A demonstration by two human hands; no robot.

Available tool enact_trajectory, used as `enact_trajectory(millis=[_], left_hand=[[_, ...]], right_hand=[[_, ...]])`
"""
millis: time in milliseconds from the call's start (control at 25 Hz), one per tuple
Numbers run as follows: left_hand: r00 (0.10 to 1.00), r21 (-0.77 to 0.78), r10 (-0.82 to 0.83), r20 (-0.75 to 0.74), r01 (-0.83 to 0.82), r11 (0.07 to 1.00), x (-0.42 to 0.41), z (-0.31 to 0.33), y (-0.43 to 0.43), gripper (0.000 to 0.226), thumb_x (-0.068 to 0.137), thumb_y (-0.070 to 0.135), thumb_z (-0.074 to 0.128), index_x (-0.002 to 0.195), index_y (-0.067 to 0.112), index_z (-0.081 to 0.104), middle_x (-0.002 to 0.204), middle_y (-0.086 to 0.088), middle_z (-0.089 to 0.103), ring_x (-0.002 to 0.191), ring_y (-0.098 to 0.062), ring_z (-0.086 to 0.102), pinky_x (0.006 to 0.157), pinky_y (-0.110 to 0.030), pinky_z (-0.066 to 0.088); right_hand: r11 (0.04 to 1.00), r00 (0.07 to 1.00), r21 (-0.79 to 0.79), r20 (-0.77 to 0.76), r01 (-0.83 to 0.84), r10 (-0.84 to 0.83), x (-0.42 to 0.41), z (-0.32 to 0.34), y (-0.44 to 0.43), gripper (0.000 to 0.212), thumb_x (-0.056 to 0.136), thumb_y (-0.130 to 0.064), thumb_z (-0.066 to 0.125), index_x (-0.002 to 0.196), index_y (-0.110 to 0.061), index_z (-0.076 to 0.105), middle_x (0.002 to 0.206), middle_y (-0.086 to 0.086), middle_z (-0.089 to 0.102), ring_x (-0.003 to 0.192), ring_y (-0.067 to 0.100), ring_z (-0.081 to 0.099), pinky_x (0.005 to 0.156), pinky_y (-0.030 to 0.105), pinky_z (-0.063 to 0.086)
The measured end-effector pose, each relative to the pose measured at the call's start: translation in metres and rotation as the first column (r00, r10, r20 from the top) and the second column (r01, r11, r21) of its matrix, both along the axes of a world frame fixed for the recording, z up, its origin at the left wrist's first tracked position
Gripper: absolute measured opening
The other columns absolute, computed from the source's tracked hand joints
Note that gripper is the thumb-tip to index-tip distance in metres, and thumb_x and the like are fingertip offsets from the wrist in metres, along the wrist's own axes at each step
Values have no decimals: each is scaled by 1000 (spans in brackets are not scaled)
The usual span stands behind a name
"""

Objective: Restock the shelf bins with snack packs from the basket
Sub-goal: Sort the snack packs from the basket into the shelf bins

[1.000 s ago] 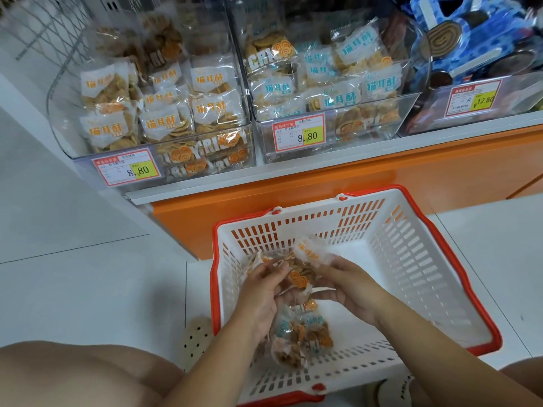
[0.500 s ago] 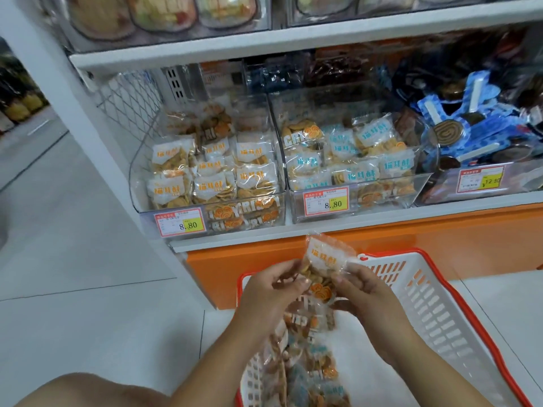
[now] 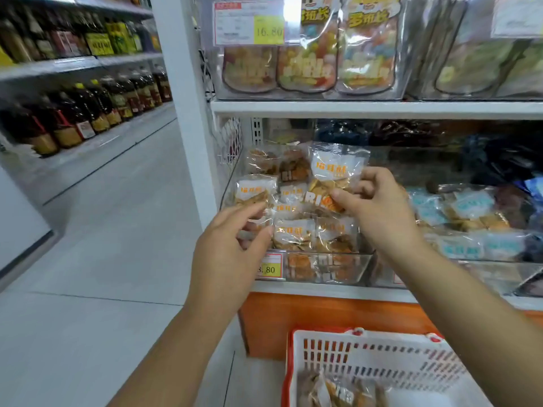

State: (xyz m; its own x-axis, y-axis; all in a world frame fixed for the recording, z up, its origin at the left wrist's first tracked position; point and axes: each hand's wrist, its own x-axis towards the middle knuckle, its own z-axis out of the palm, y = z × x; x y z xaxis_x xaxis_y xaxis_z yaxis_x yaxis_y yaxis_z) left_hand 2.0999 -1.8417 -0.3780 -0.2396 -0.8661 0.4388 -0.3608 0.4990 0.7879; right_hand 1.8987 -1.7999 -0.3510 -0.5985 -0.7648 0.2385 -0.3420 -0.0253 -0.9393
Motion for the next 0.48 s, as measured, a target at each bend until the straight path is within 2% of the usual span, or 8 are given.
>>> enact_trajectory(millis=[80,120,200,240,320,400,480], left_hand=[[992,-89,110,64,-104,991,21,-7,-18,39,85,22,72,121,34,65,102,16,57,89,-3,58,78,-23,53],[984,-96,155,90,-146,985,28,-9,-24,41,84,23,73,123,33,64,102,14,54,89,-5,57,79,-28,54],[971,-56,202,129,-196,979,38,-13,-35,46,83,24,74,127,32,62,105,13,49,90,-5,54,79,-26,52],[970,-34,201,140,-198,980,42,-16,-39,47,83,24,74,127,33,61,107,14,48,90,-4,54,78,-22,50],[971,-9,186,149,-186,982,46,-21,-45,45,82,24,75,123,36,62,106,16,46,90,0,54,73,-14,45],[974,21,161,159,-167,986,47,-26,-50,43,80,24,77,117,39,61,105,19,44,91,4,54,71,-12,44],[978,53,131,162,-141,989,47,-29,-52,42,79,25,78,113,40,58,106,20,44,92,4,54,71,-15,46]], right_hand=[[996,999,88,-46,33,-29,-4,4,-41,38,87,-24,72,113,-18,45,87,-4,56,83,13,61,75,36,55],[986,995,158,-92,49,-34,-5,5,-59,34,88,-25,70,109,-15,46,88,-1,57,83,16,61,72,36,54],[954,984,291,-176,65,-13,-7,7,-89,24,91,-28,66,86,-10,51,77,0,54,71,15,55,59,27,45],[937,979,345,-202,63,8,-7,7,-101,23,92,-30,65,82,-11,55,76,0,55,70,15,53,57,25,42],[902,969,430,-238,46,64,-9,4,-118,23,93,-32,63,97,-10,63,93,4,62,86,20,58,73,28,48],[874,964,484,-250,43,92,-14,-1,-129,31,93,-33,63,112,-8,61,107,7,63,98,24,60,88,36,50],[857,944,508,-316,87,92,-18,-3,-133,35,91,-34,65,116,-10,58,106,6,62,92,22,60,85,36,52]])
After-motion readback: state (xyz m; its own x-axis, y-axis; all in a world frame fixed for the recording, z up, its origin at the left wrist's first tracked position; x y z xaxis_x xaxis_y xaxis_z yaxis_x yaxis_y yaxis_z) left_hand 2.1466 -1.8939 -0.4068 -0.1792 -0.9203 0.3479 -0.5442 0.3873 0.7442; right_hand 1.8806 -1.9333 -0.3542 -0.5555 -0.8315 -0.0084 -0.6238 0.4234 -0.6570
